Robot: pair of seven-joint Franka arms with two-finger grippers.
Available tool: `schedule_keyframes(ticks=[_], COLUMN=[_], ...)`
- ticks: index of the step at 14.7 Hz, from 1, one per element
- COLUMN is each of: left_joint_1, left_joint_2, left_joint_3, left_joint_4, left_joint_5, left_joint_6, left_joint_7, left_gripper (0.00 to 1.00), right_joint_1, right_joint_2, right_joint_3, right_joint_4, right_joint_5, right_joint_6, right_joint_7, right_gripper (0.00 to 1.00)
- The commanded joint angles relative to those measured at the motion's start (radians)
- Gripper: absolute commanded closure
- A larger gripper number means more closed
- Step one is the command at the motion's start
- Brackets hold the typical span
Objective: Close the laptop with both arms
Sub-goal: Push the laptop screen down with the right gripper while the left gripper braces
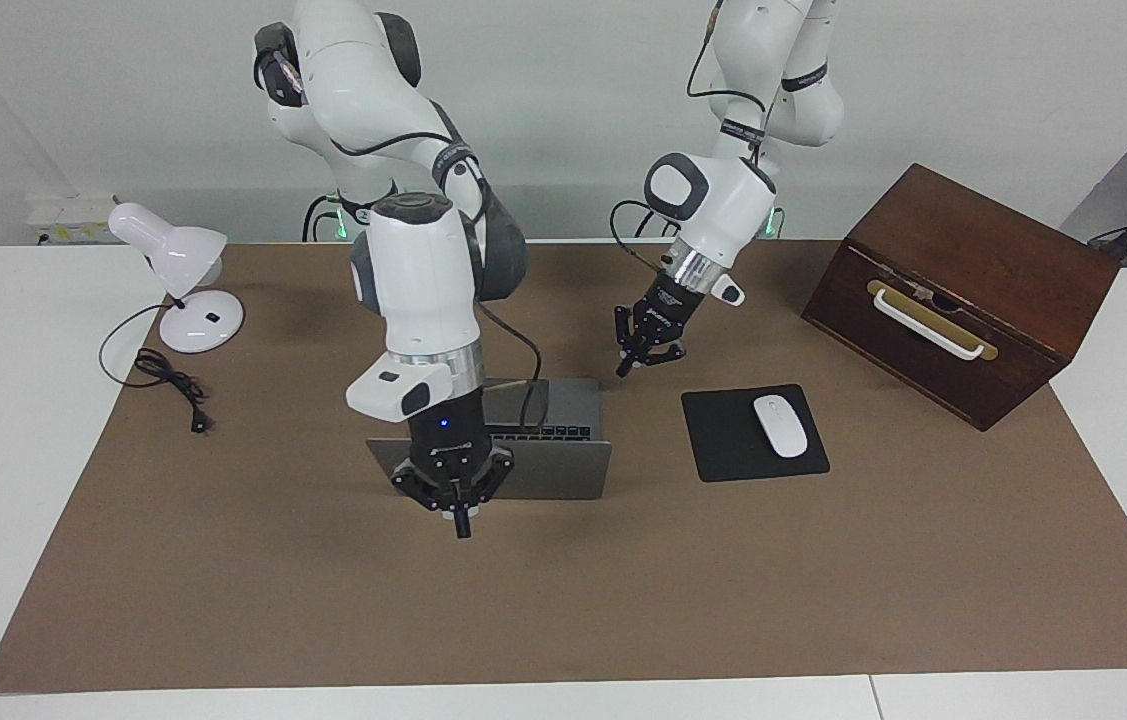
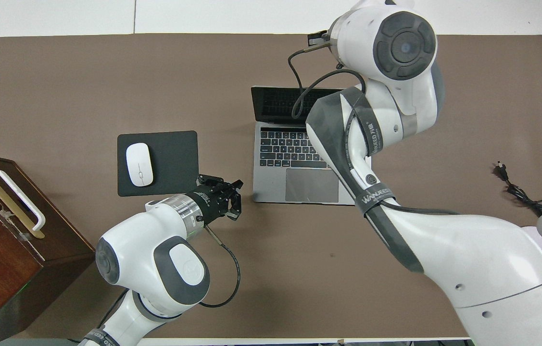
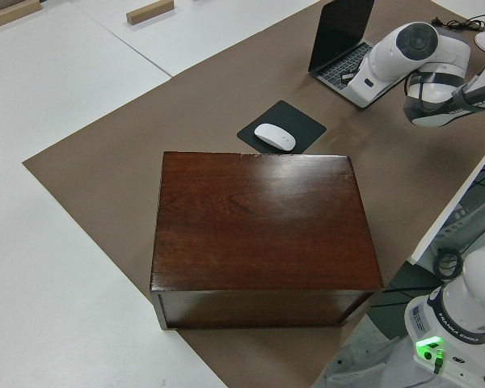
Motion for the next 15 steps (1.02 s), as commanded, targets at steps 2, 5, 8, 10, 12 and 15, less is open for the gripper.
schedule_keyframes(ticks=[2, 5, 8, 10, 12, 15], left_joint_1=[-0.050, -0.078, -0.082, -0.084, -0.104, -0.105], left_joint_2=[0.076, 0.096, 0.114, 0.128, 0.151, 0.188], left_joint_3=[0.013, 0.014, 0.014, 0.014, 0.014, 0.014], left_joint_4=[0.041, 0.067, 0.097, 0.110, 0.134, 0.156], left_joint_5=[-0.181, -0.219, -0.222, -0.232, -0.232, -0.232], left_joint_6=[0.032, 0.032, 0.032, 0.045, 0.075, 0.081], left_joint_7=[0.169, 0.185, 0.185, 0.185, 0.185, 0.185], left_gripper=[1.00, 1.00, 1.00, 1.00, 1.00, 1.00], right_joint_1=[0.010, 0.010, 0.010, 0.010, 0.009, 0.009], right_joint_2=[0.016, 0.011, 0.010, 0.008, 0.008, 0.007], right_joint_3=[-0.014, -0.014, -0.014, -0.014, -0.015, -0.015], right_joint_4=[0.033, 0.033, 0.034, 0.040, 0.054, 0.056], right_joint_5=[0.047, 0.101, 0.135, 0.155, 0.179, 0.209], right_joint_6=[-0.093, -0.146, -0.206, -0.251, -0.294, -0.337], right_joint_7=[0.016, 0.013, 0.010, 0.010, 0.007, 0.005], right_gripper=[1.00, 1.00, 1.00, 1.00, 1.00, 1.00])
